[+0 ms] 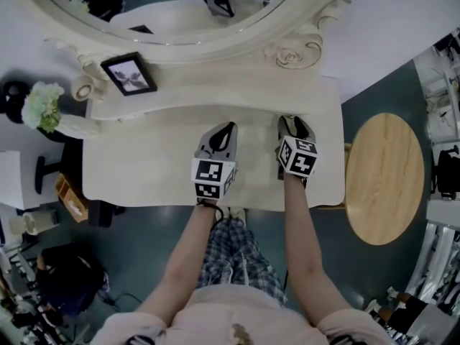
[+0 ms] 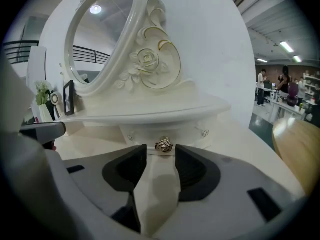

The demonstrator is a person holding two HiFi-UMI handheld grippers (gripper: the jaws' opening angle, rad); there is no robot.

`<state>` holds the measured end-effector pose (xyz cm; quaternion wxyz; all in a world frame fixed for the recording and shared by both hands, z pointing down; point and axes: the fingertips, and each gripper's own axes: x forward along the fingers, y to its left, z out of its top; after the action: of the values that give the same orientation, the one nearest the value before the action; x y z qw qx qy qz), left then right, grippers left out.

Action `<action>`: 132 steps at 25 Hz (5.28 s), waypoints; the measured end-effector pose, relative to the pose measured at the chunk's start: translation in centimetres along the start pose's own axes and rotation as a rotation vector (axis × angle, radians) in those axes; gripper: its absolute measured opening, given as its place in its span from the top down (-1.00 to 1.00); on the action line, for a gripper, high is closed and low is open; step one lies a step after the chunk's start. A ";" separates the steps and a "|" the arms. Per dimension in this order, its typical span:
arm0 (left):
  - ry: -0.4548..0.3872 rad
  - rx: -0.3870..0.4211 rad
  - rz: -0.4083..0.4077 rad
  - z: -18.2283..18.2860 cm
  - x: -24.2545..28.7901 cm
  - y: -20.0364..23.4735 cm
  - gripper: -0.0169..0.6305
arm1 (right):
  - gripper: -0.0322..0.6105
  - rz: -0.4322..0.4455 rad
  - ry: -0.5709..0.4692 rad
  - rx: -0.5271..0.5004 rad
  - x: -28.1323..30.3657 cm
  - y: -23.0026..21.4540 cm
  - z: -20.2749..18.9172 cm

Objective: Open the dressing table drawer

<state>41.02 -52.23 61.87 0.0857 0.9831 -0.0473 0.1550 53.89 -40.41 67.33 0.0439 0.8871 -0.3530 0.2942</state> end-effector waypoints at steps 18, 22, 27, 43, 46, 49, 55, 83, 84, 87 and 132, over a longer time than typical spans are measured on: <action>0.007 -0.008 0.016 -0.3 -0.5 0.4 0.86 | 0.58 -0.045 0.009 -0.053 0.0 -0.3 0.3; 0.009 -0.014 0.021 -0.5 -0.8 0.4 0.86 | 0.58 -0.047 0.009 -0.051 -0.6 -0.2 -0.2; 0.009 -0.017 0.022 -0.8 -1.3 0.3 0.86 | 0.58 -0.048 0.011 -0.047 -1.5 0.0 -0.8; 0.015 -0.015 0.019 -1.6 -2.4 -0.9 0.86 | 0.58 -0.044 0.015 -0.041 -4.5 0.3 -2.8; 0.018 -0.015 0.017 -1.6 -2.7 -1.1 0.86 | 0.58 -0.043 0.017 -0.040 -5.0 0.4 -3.1; 0.019 -0.016 0.016 -1.7 -3.0 -1.3 0.86 | 0.58 -0.044 0.019 -0.039 -5.7 0.6 -3.6; 0.018 -0.009 0.019 -1.8 -3.4 -1.4 0.86 | 0.58 -0.043 0.026 -0.038 -6.6 0.7 -4.5; 0.009 -0.008 0.027 -1.1 -5.2 -1.1 0.86 | -0.22 0.022 -0.142 0.032 -9.7 2.1 -1.4; 0.006 -0.007 0.030 -0.7 -5.4 -1.0 0.86 | -0.21 0.027 -0.160 0.027 -10.1 2.3 -0.8; -0.013 0.002 0.047 0.7 -6.7 -0.3 0.86 | -0.12 0.040 -0.212 0.011 -11.7 2.9 1.1; -0.224 0.063 0.177 11.3 -20.1 5.5 0.86 | 0.86 0.177 -0.478 -0.167 -22.4 11.0 11.5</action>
<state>24.63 -58.40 45.83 0.0350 0.9884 -0.1383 0.0528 39.40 -38.47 44.03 0.0063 0.8903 -0.4528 0.0491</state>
